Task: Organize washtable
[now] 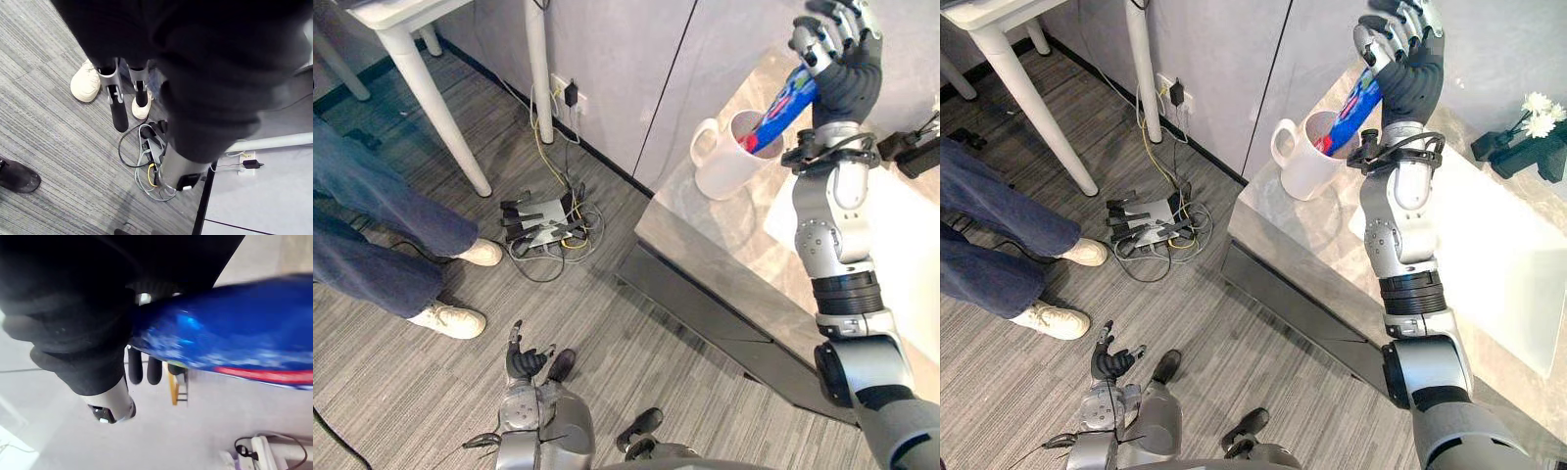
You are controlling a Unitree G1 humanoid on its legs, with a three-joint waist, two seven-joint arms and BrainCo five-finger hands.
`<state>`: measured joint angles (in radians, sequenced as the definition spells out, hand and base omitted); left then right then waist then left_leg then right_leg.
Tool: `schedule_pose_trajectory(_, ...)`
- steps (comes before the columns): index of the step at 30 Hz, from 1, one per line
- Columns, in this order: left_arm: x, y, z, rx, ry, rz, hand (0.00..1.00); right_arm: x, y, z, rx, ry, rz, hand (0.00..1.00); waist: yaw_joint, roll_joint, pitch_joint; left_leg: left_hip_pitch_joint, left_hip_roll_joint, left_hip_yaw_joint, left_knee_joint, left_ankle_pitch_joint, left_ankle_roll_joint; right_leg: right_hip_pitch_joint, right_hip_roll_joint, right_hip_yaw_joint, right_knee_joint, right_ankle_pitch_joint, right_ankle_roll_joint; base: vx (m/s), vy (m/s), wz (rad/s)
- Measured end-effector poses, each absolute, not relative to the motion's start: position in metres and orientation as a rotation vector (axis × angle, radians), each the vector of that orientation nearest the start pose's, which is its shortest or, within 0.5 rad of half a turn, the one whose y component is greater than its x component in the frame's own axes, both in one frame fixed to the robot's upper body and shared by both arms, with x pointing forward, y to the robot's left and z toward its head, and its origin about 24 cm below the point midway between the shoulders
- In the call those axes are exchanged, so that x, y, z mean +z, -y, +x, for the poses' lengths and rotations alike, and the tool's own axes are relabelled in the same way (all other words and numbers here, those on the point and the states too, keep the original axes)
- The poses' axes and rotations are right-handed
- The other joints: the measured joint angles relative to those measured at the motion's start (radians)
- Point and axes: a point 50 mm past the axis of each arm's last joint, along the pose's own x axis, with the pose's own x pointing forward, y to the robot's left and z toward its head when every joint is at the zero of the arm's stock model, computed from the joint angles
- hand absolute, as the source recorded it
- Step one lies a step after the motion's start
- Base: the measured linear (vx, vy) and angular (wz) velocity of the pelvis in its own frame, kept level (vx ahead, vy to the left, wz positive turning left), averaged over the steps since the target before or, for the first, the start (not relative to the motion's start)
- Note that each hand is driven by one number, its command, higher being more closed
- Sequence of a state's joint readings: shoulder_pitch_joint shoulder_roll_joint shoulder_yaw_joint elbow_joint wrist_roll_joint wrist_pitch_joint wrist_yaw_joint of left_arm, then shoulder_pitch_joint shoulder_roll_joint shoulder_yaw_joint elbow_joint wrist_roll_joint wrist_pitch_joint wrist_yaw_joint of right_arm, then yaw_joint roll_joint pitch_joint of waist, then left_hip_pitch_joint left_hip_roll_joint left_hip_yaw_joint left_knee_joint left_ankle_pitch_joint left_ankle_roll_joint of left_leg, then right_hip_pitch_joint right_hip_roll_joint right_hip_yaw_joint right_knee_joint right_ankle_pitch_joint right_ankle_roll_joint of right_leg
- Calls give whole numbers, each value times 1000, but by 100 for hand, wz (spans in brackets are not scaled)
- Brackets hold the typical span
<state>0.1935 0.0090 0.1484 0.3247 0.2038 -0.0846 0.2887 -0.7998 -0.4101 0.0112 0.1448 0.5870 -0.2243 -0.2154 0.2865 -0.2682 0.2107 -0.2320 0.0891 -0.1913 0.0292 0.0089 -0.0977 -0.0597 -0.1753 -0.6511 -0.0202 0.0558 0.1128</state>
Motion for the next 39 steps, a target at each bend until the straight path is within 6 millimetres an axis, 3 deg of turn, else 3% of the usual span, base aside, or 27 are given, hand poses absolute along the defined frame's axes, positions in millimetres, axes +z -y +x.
schedule_pose_trajectory(7, -58, -209, 178, 414, -409, 271, 0, 282, 184, 335, 3, 812, 281, 0, -4, 0, 0, 1, 0, 8, 15, -1, -1, 1, 0, 22, -1, 0, 0, -41, 4, -5)
schedule_pose_trajectory(12, -57, -217, 176, 457, -408, 271, 0, 289, 204, 320, -52, 886, 302, 0, -21, 0, -1, 15, -2, 21, 15, -1, -1, 6, 0, 30, 4, 0, -1, -40, 6, -6)
schedule_pose_trajectory(16, -42, -233, 177, 568, -346, 267, 0, 278, 259, 279, -247, 1007, 324, 0, -40, 2, -13, 40, -4, 37, 11, -1, 0, 15, -6, 48, 12, 0, -1, -3, 14, -11)
schedule_pose_trajectory(18, -36, -245, 174, 639, -325, 259, 0, 265, 287, 257, -389, 1040, 325, 0, -66, 11, -44, 47, -5, 50, 9, -1, 0, 15, -8, 57, 10, 0, -1, -1, 7, -17)
schedule_pose_trajectory(22, -27, -266, 160, 801, -298, 220, 0, 241, 320, 205, -609, 1099, 301, 0, -112, 56, -116, 83, -8, 96, 3, -12, 4, 25, -8, 104, -3, 0, -1, -3, 3, -36)
schedule_pose_trajectory(26, -15, -283, 143, 954, -256, 177, 0, 198, 323, 157, -807, 1016, 211, 0, -143, 115, -177, 150, 6, 169, -14, -26, 4, 44, 1, 166, -17, 0, -1, -22, -15, -51)
schedule_pose_trajectory(28, -2, -291, 134, 1024, -203, 175, 0, 162, 312, 139, -898, 833, 140, 0, -168, 142, -194, 181, 18, 206, -25, -40, 2, 59, 10, 193, -19, -4, -3, -69, -33, -46)
schedule_pose_trajectory(29, 4, -292, 134, 1033, -176, 177, 0, 151, 308, 134, -909, 766, 122, 0, -168, 146, -201, 186, 22, 212, -27, -43, -2, 59, 14, 198, -19, -6, -5, -48, -30, -29)
schedule_pose_trajectory(32, 34, -293, 133, 1046, -37, 186, 0, 93, 283, 117, -907, 384, 99, 0, -181, 150, -206, 207, 39, 222, -27, -47, -7, 74, 21, 204, -16, -14, -11, -10, -28, -10)
schedule_pose_trajectory(33, 43, -293, 131, 1050, 2, 189, 0, 72, 271, 114, -871, 253, 106, 0, -193, 164, -208, 208, 42, 222, -26, -47, -7, 74, 23, 203, -13, -19, -16, -2, -31, 0)
schedule_pose_trajectory(34, 51, -293, 130, 1048, 38, 196, 0, 45, 261, 112, -841, 107, 109, 0, -196, 158, -214, 212, 46, 224, -24, -47, -7, 75, 23, 203, -6, -21, -14, 0, 0, 0)
schedule_pose_trajectory(35, 54, -293, 130, 1047, 60, 193, 0, 30, 258, 111, -826, 27, 108, 0, -196, 162, -212, 212, 48, 223, -22, -47, -7, 75, 23, 203, -1, -24, -13, 0, 0, 0)
schedule_pose_trajectory(38, 69, -292, 128, 1043, 142, 171, 0, -51, 231, 95, -759, -396, 144, 0, -194, 162, -217, 214, 49, 223, -11, -50, -8, 78, 19, 202, 10, -25, -12, 0, 0, 0)
schedule_pose_trajectory(39, 72, -291, 128, 1040, 155, 173, 0, -64, 227, 88, -748, -471, 150, 0, -193, 163, -217, 214, 49, 223, -11, -50, -8, 78, 18, 202, 12, -26, -12, 0, 0, 0)
